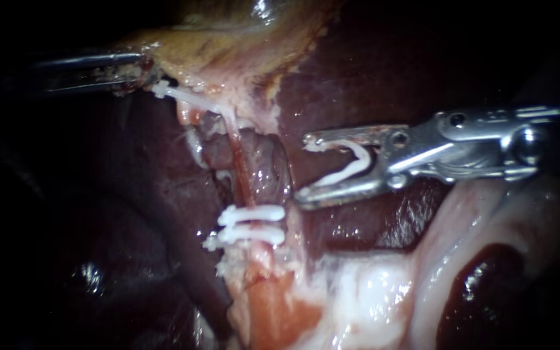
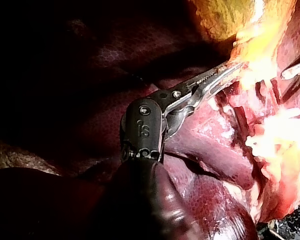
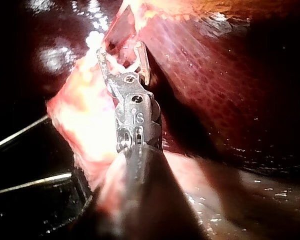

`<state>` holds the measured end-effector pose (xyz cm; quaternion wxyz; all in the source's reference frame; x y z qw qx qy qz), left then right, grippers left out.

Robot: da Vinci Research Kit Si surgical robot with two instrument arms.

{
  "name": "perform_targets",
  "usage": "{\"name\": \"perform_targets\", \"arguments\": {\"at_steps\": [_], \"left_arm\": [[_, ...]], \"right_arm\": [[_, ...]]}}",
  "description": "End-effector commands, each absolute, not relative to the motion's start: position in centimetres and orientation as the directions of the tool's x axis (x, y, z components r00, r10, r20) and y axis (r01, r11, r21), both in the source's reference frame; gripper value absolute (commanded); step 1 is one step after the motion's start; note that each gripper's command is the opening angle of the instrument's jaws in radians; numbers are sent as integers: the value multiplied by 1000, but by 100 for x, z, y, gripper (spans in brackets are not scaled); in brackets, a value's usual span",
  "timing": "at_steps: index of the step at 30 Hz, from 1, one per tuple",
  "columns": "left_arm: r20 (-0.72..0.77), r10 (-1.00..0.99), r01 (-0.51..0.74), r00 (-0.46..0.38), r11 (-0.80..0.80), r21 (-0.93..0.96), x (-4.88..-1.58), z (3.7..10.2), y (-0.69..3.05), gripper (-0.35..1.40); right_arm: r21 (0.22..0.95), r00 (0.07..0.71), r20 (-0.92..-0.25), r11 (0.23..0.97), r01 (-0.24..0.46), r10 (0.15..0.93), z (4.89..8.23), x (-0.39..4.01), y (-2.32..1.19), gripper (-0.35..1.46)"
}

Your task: Clipping third clip right tube

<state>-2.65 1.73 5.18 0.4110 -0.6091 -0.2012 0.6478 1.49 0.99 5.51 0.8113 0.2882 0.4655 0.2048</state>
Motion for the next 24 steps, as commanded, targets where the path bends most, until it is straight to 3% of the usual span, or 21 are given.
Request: {"name": "perform_targets", "arguments": {"at_steps": [1, 6, 13, 15, 24], "left_arm": [[-624, 777, -288, 80, -581, -761, -265, 518, 172, -35], [-624, 777, -289, 80, -581, -761, -266, 518, 172, -35], [-624, 777, -290, 80, -581, -761, -268, 517, 172, -35], [-624, 777, -290, 81, -581, -760, -269, 517, 172, -35], [-624, 777, -291, 80, -581, -760, -268, 517, 171, -35]], "right_arm": [[671, 481, -622, 738, -80, 618, 557, 158, 98, 48], [714, 437, -584, 689, -124, 684, 574, 193, 95, 49], [798, 255, -554, 592, -107, 793, 578, 221, 100, 49], [806, 230, -554, 584, -94, 801, 577, 222, 99, 49], [831, 254, -546, 555, 40, 799, 536, 227, 91, 48]]}}
